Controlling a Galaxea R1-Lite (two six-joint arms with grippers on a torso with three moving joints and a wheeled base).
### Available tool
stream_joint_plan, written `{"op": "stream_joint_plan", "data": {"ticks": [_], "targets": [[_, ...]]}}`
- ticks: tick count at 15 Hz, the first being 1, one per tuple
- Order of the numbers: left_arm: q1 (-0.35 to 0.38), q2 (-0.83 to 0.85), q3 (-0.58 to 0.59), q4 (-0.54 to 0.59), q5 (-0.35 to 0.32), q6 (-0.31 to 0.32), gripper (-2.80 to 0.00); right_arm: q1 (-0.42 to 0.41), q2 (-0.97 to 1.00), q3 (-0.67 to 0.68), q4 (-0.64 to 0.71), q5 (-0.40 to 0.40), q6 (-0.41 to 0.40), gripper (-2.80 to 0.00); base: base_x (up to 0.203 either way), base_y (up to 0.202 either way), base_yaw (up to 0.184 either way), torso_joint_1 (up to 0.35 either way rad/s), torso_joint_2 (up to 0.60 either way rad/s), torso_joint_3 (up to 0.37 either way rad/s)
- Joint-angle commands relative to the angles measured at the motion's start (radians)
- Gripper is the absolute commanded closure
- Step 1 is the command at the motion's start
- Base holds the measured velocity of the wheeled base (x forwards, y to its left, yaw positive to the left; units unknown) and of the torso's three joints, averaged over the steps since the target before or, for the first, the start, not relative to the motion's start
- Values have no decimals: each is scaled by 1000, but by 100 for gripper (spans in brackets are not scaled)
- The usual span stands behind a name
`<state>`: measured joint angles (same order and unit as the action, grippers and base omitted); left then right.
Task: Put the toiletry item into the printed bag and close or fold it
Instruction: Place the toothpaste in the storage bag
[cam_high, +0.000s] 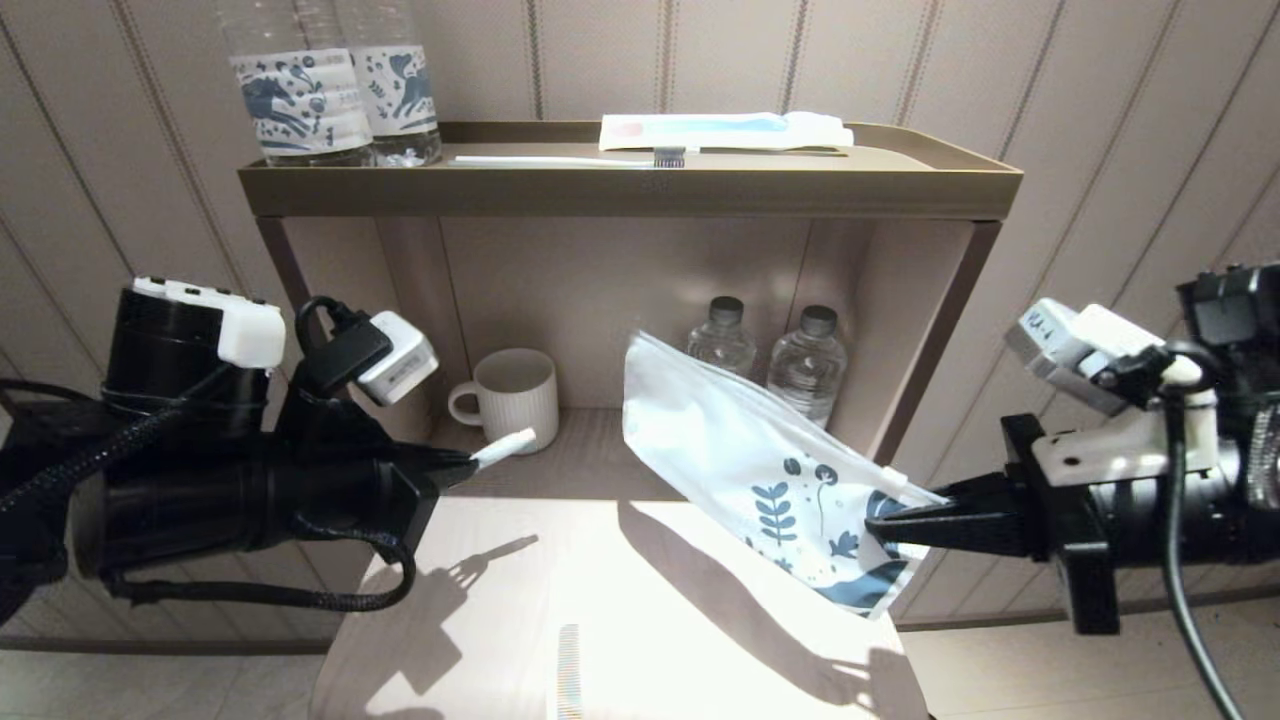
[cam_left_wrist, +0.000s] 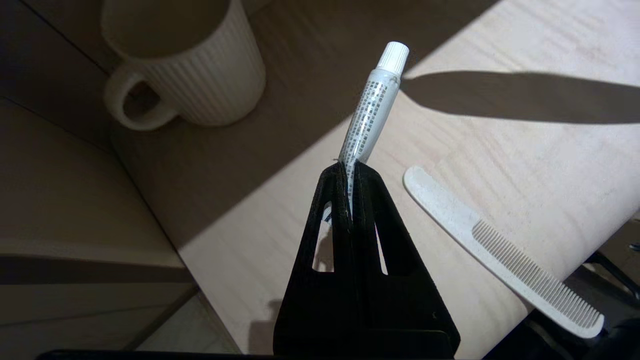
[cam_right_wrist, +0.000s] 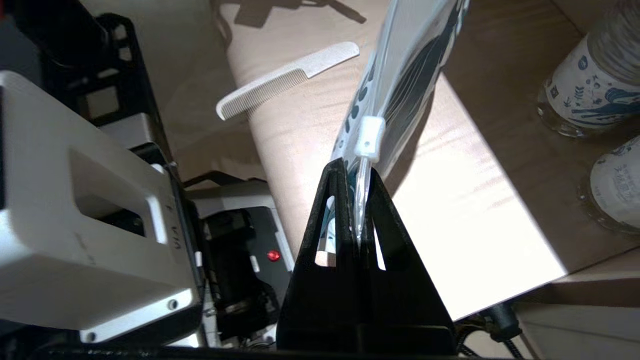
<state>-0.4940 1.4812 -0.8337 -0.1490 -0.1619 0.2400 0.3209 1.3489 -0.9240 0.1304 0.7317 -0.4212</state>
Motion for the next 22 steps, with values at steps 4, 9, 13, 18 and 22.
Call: {"op": "stream_joint_plan", "data": {"ticks": [4,9,13,18,22], "targets": [[0,-21,-213,190,-63,-8,0,84,60,142,-323,-72,-30,0,0,0,0,0,0,0],[0,45,-422,322,-104,-1,0,167,122,122,-238,-153,-103,0,0,0,0,0,0,0],[-4,109,-564,465,-191,4,0,218,159,89,-208,-274,-212,0,0,0,0,0,0,0],[-96,188,-620,514,-272,33,0,221,162,63,-167,-270,-211,0,0,0,0,0,0,0],[-172,255,-655,498,-300,28,0,227,161,57,-169,-264,-208,0,0,0,0,0,0,0]]}}
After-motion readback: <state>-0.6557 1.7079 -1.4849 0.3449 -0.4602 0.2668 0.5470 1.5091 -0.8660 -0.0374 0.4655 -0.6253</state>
